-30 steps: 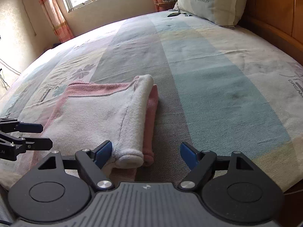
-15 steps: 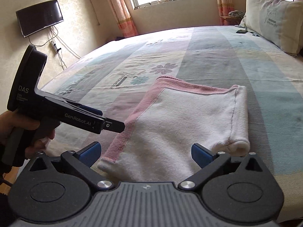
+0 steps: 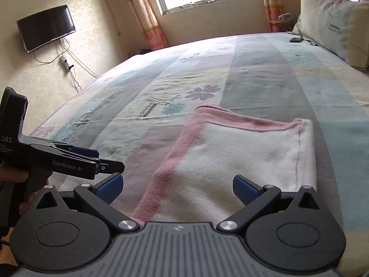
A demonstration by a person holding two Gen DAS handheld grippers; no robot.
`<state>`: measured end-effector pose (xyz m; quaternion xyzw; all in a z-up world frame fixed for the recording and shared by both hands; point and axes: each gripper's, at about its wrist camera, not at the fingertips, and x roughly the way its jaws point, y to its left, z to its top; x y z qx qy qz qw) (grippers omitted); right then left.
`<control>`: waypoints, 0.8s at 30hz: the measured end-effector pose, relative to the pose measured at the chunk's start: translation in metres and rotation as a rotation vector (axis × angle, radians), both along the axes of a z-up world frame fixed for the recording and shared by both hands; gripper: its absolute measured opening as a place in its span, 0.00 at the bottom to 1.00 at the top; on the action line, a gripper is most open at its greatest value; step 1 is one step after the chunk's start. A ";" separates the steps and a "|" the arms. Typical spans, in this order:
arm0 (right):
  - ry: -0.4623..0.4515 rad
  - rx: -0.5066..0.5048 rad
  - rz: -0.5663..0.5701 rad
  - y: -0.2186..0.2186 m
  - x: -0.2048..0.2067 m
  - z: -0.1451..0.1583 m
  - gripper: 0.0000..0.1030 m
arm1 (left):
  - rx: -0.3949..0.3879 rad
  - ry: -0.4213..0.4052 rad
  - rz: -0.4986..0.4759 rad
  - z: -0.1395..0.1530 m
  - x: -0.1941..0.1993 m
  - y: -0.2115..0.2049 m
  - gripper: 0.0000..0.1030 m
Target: Fold clothes
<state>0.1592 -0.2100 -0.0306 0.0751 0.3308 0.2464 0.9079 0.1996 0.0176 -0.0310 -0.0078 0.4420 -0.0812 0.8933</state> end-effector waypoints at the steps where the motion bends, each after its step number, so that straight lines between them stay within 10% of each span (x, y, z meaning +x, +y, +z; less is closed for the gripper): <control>1: -0.012 0.014 0.030 0.008 0.007 -0.001 1.00 | -0.004 0.003 0.021 -0.001 0.000 0.007 0.86; 10: 0.125 0.097 0.035 0.041 0.037 -0.057 1.00 | -0.057 0.036 0.110 -0.016 0.001 0.050 0.86; 24: 0.062 -0.035 -0.018 0.050 0.049 -0.019 1.00 | -0.098 -0.003 0.107 -0.008 -0.004 0.059 0.86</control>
